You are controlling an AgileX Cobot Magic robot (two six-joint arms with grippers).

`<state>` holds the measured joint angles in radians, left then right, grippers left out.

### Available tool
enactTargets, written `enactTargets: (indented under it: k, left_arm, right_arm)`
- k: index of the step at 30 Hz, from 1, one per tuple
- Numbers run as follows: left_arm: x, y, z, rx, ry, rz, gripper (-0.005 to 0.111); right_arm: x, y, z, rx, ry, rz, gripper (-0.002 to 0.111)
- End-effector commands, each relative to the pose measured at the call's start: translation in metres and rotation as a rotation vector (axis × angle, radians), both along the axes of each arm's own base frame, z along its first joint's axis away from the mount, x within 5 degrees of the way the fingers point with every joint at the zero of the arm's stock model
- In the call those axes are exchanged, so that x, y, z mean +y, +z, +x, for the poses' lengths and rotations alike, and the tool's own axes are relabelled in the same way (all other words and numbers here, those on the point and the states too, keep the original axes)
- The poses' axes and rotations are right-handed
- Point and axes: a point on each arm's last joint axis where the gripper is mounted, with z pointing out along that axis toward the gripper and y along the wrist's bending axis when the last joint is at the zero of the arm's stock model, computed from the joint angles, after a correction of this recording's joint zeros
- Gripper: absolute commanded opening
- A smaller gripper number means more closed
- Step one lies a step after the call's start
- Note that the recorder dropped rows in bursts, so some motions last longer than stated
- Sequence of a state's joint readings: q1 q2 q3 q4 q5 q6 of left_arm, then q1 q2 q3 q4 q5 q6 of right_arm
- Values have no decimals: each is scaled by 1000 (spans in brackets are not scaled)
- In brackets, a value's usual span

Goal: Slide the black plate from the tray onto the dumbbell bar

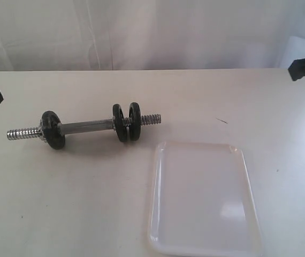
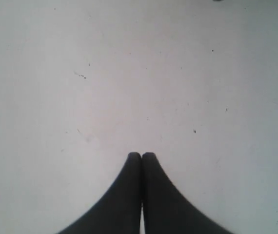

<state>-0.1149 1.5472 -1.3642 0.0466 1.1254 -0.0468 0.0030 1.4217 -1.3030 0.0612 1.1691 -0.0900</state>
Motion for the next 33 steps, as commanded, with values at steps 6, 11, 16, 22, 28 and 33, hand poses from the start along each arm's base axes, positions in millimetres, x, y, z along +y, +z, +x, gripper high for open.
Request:
enactTargets:
  k: [6,11,16,22,28,33]
  left_arm:
    - [28,32,-72,-37,110,34,0]
    - [34,50,-112,-149,112,70,0]
    - [35,72,-150,-313,124,43,0]
    - [37,92,-200,-472,129,23,0]
    - [39,103,-248,-639,129,7,0]
    - [41,107,-289,-779,133,-6,0]
  right_arm:
    - [-9,28,-60,-119,-26,-23,0]
    - [-8,47,-97,-279,-22,-31,0]
    - [-7,65,-139,-419,-16,-39,0]
    - [-4,87,-198,-621,-7,-38,0]
    - [-2,98,-261,-821,-8,-41,0]
    - [0,96,-308,-963,-9,-45,0]
